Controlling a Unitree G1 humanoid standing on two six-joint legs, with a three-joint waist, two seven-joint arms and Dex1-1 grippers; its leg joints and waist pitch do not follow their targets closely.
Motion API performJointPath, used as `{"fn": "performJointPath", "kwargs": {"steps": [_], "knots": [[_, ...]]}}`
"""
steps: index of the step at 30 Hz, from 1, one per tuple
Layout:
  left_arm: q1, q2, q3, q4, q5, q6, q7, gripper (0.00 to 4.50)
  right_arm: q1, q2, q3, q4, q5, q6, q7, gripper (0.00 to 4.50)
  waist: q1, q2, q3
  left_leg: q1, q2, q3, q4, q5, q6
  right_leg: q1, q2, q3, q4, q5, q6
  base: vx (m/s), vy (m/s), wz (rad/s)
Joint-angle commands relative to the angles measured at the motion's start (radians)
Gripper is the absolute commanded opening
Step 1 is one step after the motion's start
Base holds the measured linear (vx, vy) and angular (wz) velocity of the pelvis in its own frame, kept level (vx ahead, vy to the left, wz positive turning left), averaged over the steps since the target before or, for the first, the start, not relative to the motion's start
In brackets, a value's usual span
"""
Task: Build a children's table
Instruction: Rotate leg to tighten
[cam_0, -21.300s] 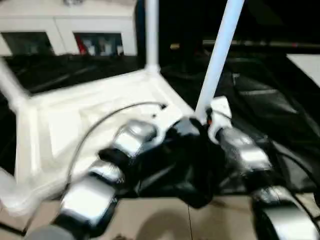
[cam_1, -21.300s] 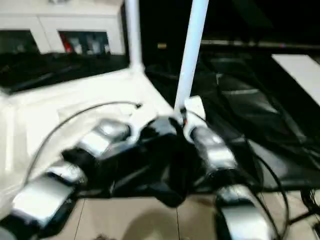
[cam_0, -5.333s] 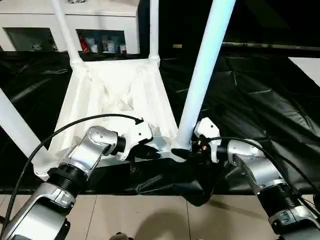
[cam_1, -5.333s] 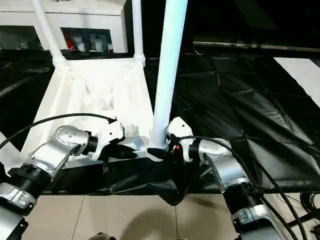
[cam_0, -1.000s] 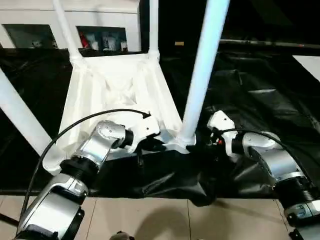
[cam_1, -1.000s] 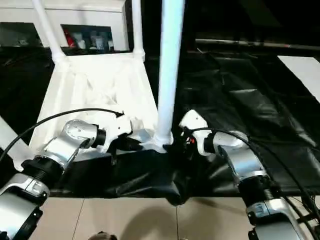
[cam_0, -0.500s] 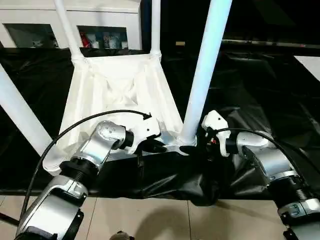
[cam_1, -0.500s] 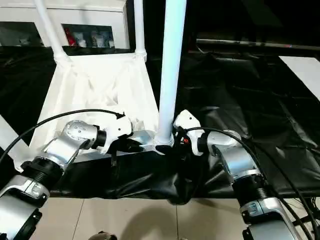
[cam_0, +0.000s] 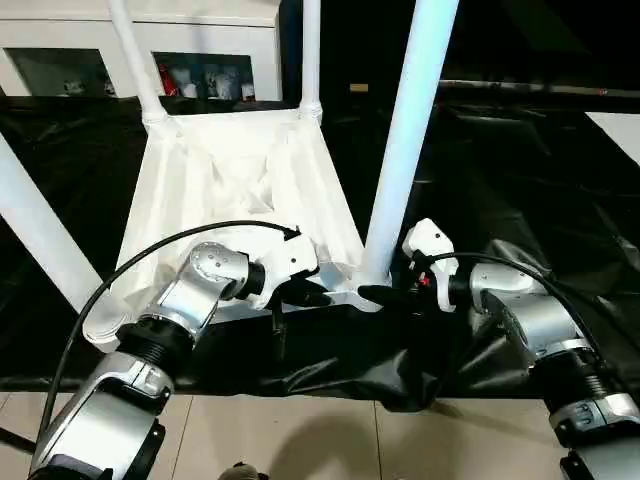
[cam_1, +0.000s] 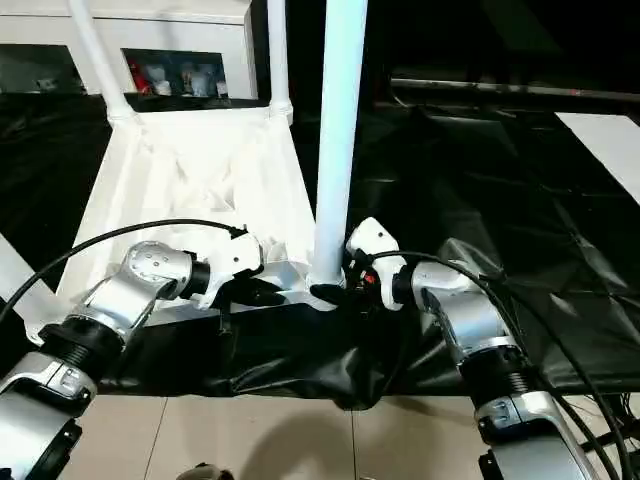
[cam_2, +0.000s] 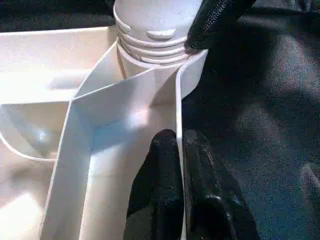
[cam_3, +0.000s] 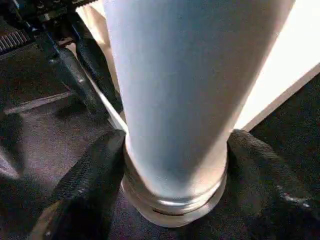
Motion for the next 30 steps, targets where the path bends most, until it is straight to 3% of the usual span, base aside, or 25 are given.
{"fn": "performJointPath", "kwargs": {"steps": [1, 6, 9, 12, 14, 19, 20, 21, 23, 26, 27, 30], "knots": [[0.013, -0.010, -0.033, -0.015, 0.016, 0.011, -0.022, 0.00, -0.018, 0.012, 0.012, 0.007, 0.009, -0.006, 0.020, 2.76, 0.000, -0.013, -0.071, 0.018, 0.013, 0.006, -0.064, -0.208, 0.041, 0.049, -0.034, 0.023, -0.063, -0.153, -0.240, 0.000, 0.000, 0.00], [0.008, -0.019, -0.027, 0.000, 0.020, 0.029, 0.000, 0.00, -0.022, 0.038, -0.004, 0.051, -0.015, -0.016, -0.065, 2.74, -0.004, -0.010, -0.071, 0.017, 0.012, 0.007, -0.064, -0.213, 0.036, 0.047, -0.035, 0.023, -0.063, -0.157, -0.243, 0.000, 0.000, 0.00], [-0.030, -0.075, 0.007, 0.072, 0.032, 0.066, 0.137, 0.00, -0.028, 0.101, -0.052, 0.120, -0.028, 0.001, -0.234, 2.74, -0.012, -0.007, -0.063, 0.023, 0.010, 0.005, -0.071, -0.285, 0.004, 0.040, -0.035, 0.023, -0.077, -0.274, -0.220, 0.000, 0.000, 0.00], [-0.076, -0.133, 0.039, 0.147, 0.045, 0.093, 0.290, 0.00, -0.031, 0.168, -0.093, 0.157, -0.018, 0.015, -0.368, 2.73, -0.016, -0.012, -0.063, 0.025, 0.007, 0.001, -0.073, -0.324, -0.012, 0.037, -0.037, 0.024, -0.088, -0.365, -0.185, 0.000, 0.000, 0.00], [-0.115, -0.187, 0.071, 0.206, 0.041, 0.128, 0.416, 0.00, -0.052, 0.227, -0.133, 0.213, -0.019, 0.017, -0.523, 2.73, -0.020, -0.006, -0.063, 0.023, 0.006, -0.003, -0.075, -0.325, -0.025, 0.037, -0.036, 0.022, -0.087, -0.376, -0.176, 0.000, 0.000, 0.00], [-0.166, -0.281, 0.096, 0.282, 0.064, 0.162, 0.612, 0.00, -0.139, 0.327, -0.194, 0.355, -0.037, -0.026, -0.818, 2.72, -0.034, -0.005, -0.067, 0.020, 0.003, -0.005, -0.074, -0.328, -0.025, 0.036, -0.034, 0.019, -0.090, -0.349, -0.179, 0.000, 0.000, 0.00], [-0.168, -0.288, 0.097, 0.288, 0.068, 0.160, 0.621, 0.00, -0.146, 0.332, -0.190, 0.365, -0.046, -0.036, -0.830, 2.72, -0.037, -0.010, -0.068, 0.018, 0.002, -0.004, -0.074, -0.317, -0.023, 0.039, -0.032, 0.019, -0.090, -0.332, -0.179, 0.000, 0.000, 0.00], [-0.170, -0.292, 0.086, 0.297, 0.078, 0.154, 0.619, 0.00, -0.157, 0.343, -0.183, 0.378, -0.051, -0.044, -0.820, 2.72, -0.033, -0.007, -0.069, 0.020, 0.003, -0.003, -0.072, -0.311, -0.013, 0.038, -0.033, 0.019, -0.089, -0.313, -0.180, 0.000, 0.000, 0.00], [-0.167, -0.289, 0.081, 0.297, 0.083, 0.147, 0.610, 0.00, -0.164, 0.350, -0.171, 0.386, -0.056, -0.029, -0.794, 2.72, -0.029, -0.021, -0.071, 0.012, 0.001, -0.001, -0.071, -0.277, 0.008, 0.045, -0.033, 0.019, -0.085, -0.273, -0.185, 0.000, 0.000, 0.00], [-0.164, -0.283, 0.080, 0.295, 0.081, 0.131, 0.589, 0.00, -0.167, 0.351, -0.154, 0.394, -0.074, -0.017, -0.778, 2.72, -0.027, -0.017, -0.070, 0.010, 0.003, -0.001, -0.071, -0.246, 0.023, 0.047, -0.034, 0.019, -0.079, -0.231, -0.194, 0.000, 0.000, 0.00], [-0.157, -0.275, 0.072, 0.290, 0.080, 0.105, 0.552, 0.00, -0.168, 0.356, -0.161, 0.394, -0.070, -0.039, -0.770, 3.42, -0.027, -0.017, -0.069, 0.011, 0.003, 0.000, -0.071, -0.250, 0.025, 0.046, -0.034, 0.019, -0.081, -0.236, -0.197, 0.000, 0.000, 0.00], [-0.145, -0.262, 0.057, 0.280, 0.082, 0.082, 0.514, 0.00, -0.171, 0.349, -0.168, 0.380, -0.062, -0.067, -0.751, 3.45, -0.029, -0.013, -0.067, 0.014, 0.003, -0.001, -0.073, -0.281, 0.022, 0.044, -0.035, 0.019, -0.086, -0.276, -0.192, 0.000, 0.000, 0.00]]}}
